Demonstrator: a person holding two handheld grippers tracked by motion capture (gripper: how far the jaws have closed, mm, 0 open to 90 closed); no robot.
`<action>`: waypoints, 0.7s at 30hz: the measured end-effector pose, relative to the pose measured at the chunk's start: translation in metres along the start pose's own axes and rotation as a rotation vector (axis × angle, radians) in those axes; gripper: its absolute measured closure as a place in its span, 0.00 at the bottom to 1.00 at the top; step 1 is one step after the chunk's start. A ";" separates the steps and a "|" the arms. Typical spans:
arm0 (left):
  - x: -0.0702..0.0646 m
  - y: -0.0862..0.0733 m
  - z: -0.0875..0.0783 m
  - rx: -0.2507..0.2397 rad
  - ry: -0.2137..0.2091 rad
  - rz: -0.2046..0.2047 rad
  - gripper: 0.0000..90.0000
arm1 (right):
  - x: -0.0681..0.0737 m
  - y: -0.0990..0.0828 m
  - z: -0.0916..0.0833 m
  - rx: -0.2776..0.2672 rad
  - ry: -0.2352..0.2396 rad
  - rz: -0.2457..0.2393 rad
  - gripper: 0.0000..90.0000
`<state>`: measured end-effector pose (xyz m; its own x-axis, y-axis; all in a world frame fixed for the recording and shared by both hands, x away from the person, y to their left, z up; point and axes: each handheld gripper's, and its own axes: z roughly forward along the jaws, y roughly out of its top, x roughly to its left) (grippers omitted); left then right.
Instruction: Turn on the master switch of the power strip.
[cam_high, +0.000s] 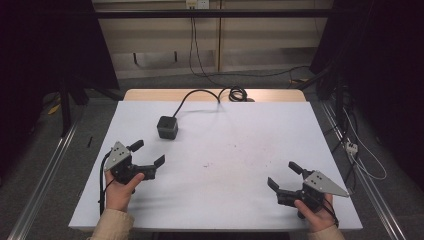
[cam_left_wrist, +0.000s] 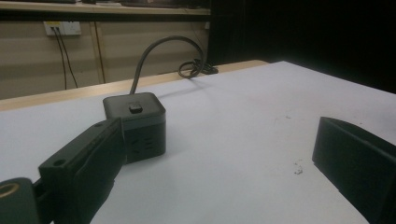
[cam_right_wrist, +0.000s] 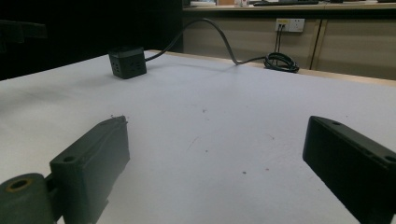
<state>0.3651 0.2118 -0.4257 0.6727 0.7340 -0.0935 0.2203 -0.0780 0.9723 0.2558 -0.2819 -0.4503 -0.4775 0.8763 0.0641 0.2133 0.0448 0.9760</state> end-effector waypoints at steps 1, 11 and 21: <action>0.000 0.000 0.000 0.000 0.000 0.000 0.03 | 0.000 0.000 0.000 0.000 0.000 0.000 0.07; 0.004 0.001 0.007 0.021 0.003 0.003 0.03 | 0.000 0.000 0.001 -0.001 0.000 -0.001 0.07; 0.007 0.005 0.014 0.013 0.000 -0.010 0.05 | 0.000 0.000 0.001 0.001 -0.001 -0.002 0.07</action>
<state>0.3807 0.2068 -0.4249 0.6705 0.7347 -0.1034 0.2362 -0.0793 0.9685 0.2570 -0.2816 -0.4506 -0.4767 0.8769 0.0621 0.2133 0.0469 0.9759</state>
